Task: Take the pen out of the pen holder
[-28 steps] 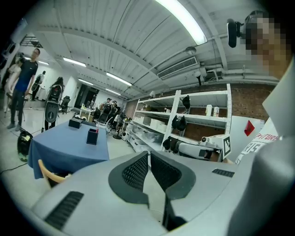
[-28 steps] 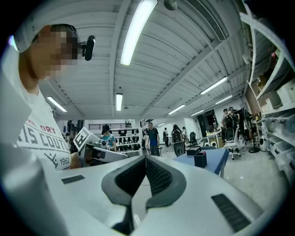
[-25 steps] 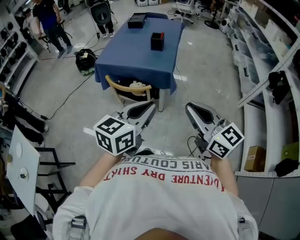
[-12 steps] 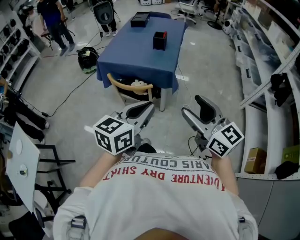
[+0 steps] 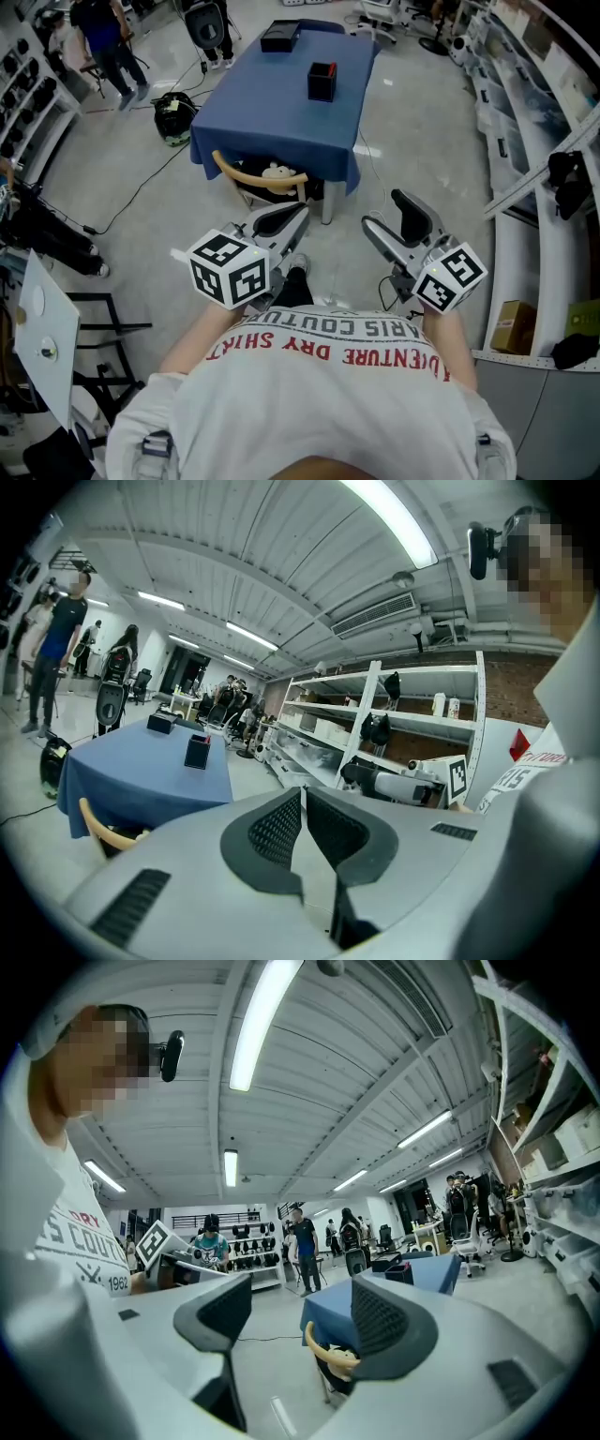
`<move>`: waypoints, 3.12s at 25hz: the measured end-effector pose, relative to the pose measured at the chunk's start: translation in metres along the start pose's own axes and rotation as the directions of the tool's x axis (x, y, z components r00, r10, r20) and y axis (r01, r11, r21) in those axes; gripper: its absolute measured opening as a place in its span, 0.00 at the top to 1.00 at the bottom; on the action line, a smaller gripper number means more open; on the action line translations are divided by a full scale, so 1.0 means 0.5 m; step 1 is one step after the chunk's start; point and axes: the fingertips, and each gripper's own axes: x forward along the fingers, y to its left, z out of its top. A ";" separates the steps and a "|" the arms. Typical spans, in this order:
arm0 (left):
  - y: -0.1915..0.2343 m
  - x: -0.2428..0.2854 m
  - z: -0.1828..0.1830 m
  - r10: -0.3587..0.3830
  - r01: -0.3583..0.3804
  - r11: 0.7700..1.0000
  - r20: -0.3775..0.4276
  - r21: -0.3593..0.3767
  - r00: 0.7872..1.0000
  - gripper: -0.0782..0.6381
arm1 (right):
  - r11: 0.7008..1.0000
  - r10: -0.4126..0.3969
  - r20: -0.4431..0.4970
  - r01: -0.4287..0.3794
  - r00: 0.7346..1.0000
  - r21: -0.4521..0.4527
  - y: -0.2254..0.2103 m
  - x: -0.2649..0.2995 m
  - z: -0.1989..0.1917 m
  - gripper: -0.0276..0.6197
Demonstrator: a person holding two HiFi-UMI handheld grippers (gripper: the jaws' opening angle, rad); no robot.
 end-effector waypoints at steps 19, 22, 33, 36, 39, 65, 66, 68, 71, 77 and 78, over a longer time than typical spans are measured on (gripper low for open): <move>0.274 0.240 0.150 -0.086 0.085 0.996 -0.087 -0.017 0.992 0.84 | 0.994 -0.095 -0.016 0.096 0.995 0.047 -0.267 0.250 0.051 0.47; 0.327 0.273 0.172 -0.101 0.099 0.995 -0.099 -0.025 0.990 0.84 | 0.993 -0.108 -0.024 0.109 0.994 0.054 -0.304 0.301 0.055 0.47; 0.509 0.378 0.226 -0.152 0.148 0.988 -0.114 -0.044 0.982 0.84 | 0.983 -0.169 -0.068 0.174 0.983 0.059 -0.415 0.467 0.034 0.47; 0.541 0.391 0.233 -0.157 0.153 0.987 -0.107 -0.046 0.982 0.84 | 0.981 -0.180 -0.082 0.185 0.980 0.058 -0.430 0.495 0.024 0.47; 0.560 0.406 0.231 -0.161 0.156 0.986 -0.104 -0.054 0.982 0.84 | 0.980 -0.187 -0.104 0.193 0.977 0.056 -0.451 0.513 0.008 0.47; 0.745 0.590 0.277 0.067 -0.085 0.983 -0.112 -0.163 0.991 0.84 | 0.997 -0.006 -0.271 0.027 0.962 0.073 -0.771 0.756 -0.046 0.48; 0.752 0.593 0.277 0.075 -0.093 0.982 -0.113 -0.167 0.991 0.84 | 0.998 -0.001 -0.283 0.021 0.959 0.065 -0.779 0.765 -0.052 0.48; 0.765 0.596 0.278 0.093 -0.112 0.978 -0.112 -0.175 0.989 0.84 | 0.998 0.009 -0.298 0.010 0.954 0.064 -0.792 0.784 -0.065 0.48; 0.783 0.595 0.278 0.119 -0.138 0.973 -0.112 -0.186 0.987 0.84 | 0.999 0.011 -0.317 0.006 0.948 0.052 -0.809 0.807 -0.082 0.49; 0.804 0.601 0.271 0.147 -0.167 0.967 -0.116 -0.192 0.982 0.84 | 1.000 -0.011 -0.363 -0.001 0.932 -0.032 -0.838 0.847 -0.120 0.56; 0.805 0.602 0.270 0.149 -0.169 0.967 -0.114 -0.193 0.982 0.84 | 0.999 -0.018 -0.375 -0.002 0.927 -0.052 -0.842 0.852 -0.128 0.57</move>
